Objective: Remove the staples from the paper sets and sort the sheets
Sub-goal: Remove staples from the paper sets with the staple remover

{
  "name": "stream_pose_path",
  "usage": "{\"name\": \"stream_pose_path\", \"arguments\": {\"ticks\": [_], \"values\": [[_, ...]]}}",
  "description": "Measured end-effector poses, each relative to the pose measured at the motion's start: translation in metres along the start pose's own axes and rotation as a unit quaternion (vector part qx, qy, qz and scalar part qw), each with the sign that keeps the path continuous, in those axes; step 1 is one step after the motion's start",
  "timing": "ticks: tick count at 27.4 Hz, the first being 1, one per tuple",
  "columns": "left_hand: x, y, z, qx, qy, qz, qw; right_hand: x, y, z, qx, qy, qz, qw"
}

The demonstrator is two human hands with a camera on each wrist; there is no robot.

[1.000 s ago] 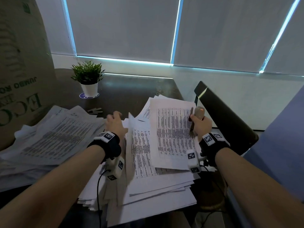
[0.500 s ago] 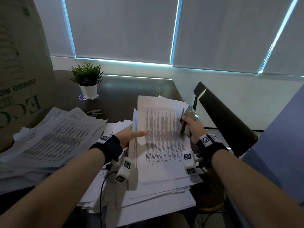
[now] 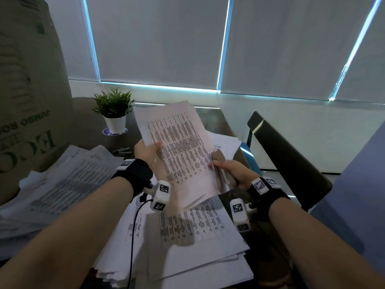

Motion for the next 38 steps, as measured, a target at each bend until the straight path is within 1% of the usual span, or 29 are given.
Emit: {"name": "stream_pose_path", "arguments": {"ticks": [1,2,3,4,5,6,7,8,9,10,12,13,15,16,19,22,24,25,27,28,29,30,31,33,34,35,38], "values": [[0.002,0.005,0.001,0.017,-0.002,0.007,1.0,0.006,-0.002,0.001,0.005,-0.019,-0.039,0.999],[0.004,0.009,0.006,0.035,-0.016,0.021,0.999,0.01,-0.006,0.004,0.032,-0.044,-0.09,0.994],[0.007,0.013,0.014,0.066,-0.042,0.044,0.996,0.016,-0.012,0.006,0.072,-0.062,-0.137,0.986],[0.01,0.016,0.023,0.128,-0.067,0.076,0.987,0.022,-0.019,0.008,0.1,-0.068,-0.176,0.977],[0.009,0.017,0.031,0.235,-0.082,0.115,0.962,0.031,-0.025,0.011,0.124,-0.071,-0.203,0.969],[0.006,0.015,0.038,0.368,-0.091,0.152,0.913,0.039,-0.03,0.013,0.142,-0.07,-0.22,0.963],[0.003,0.014,0.048,0.478,-0.099,0.191,0.852,0.047,-0.037,0.016,0.152,-0.065,-0.241,0.956],[0.001,0.01,0.055,0.558,-0.097,0.218,0.795,0.053,-0.043,0.019,0.162,-0.057,-0.264,0.949],[-0.001,0.005,0.062,0.6,-0.1,0.231,0.759,0.061,-0.05,0.019,0.158,-0.045,-0.277,0.947],[0.0,0.0,0.067,0.621,-0.1,0.22,0.746,0.067,-0.052,0.021,0.149,-0.037,-0.277,0.948],[0.008,-0.01,0.07,0.646,-0.083,0.188,0.735,0.076,-0.051,0.026,0.158,-0.03,-0.256,0.953],[0.01,-0.012,0.071,0.651,-0.087,0.185,0.731,0.082,-0.051,0.025,0.181,-0.023,-0.254,0.95],[0.013,-0.012,0.074,0.657,-0.094,0.192,0.723,0.089,-0.052,0.02,0.24,-0.007,-0.262,0.935],[0.013,-0.01,0.075,0.661,-0.097,0.197,0.718,0.092,-0.049,0.019,0.253,-0.003,-0.258,0.932],[0.011,-0.007,0.076,0.69,-0.09,0.2,0.69,0.099,-0.045,0.016,0.251,-0.001,-0.24,0.938],[0.015,-0.006,0.078,0.695,-0.074,0.202,0.686,0.095,-0.044,0.015,0.254,0.016,-0.21,0.944],[0.013,-0.003,0.076,0.698,-0.061,0.211,0.681,0.094,-0.046,0.01,0.197,0.045,-0.221,0.954],[0.011,-0.002,0.075,0.699,-0.057,0.214,0.68,0.094,-0.048,0.007,0.156,0.051,-0.242,0.956],[0.006,0.0,0.074,0.701,-0.047,0.227,0.674,0.094,-0.05,0.007,0.1,0.025,-0.293,0.951],[0.003,0.002,0.073,0.704,-0.038,0.233,0.67,0.095,-0.049,0.008,0.087,0.003,-0.305,0.948],[0.0,0.003,0.073,0.707,-0.028,0.24,0.665,0.095,-0.045,0.009,0.076,-0.013,-0.298,0.951],[-0.004,0.006,0.073,0.705,-0.017,0.25,0.663,0.096,-0.037,0.009,0.067,-0.021,-0.271,0.96],[-0.01,0.008,0.075,0.702,-0.008,0.262,0.662,0.097,-0.028,0.008,0.045,-0.016,-0.228,0.972],[-0.019,0.012,0.078,0.695,-0.007,0.283,0.661,0.093,-0.001,0.006,-0.054,0.01,-0.125,0.991],[-0.024,0.012,0.08,0.688,-0.015,0.291,0.664,0.089,0.013,0.003,-0.122,0.023,-0.079,0.989],[-0.029,0.013,0.082,0.684,-0.021,0.298,0.665,0.083,0.028,0.001,-0.188,0.029,-0.048,0.981],[-0.037,0.014,0.086,0.697,-0.024,0.305,0.649,0.075,0.063,-0.008,-0.329,0.017,0.002,0.944]]}}
Point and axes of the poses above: each hand's wrist, its own x-axis towards the middle knuckle, its own y-axis out of the palm, z = x × y, the point moved 7 cm from there along x, towards the middle knuckle, and after that the axes turned 2 degrees about x, right-handed, at the moved point
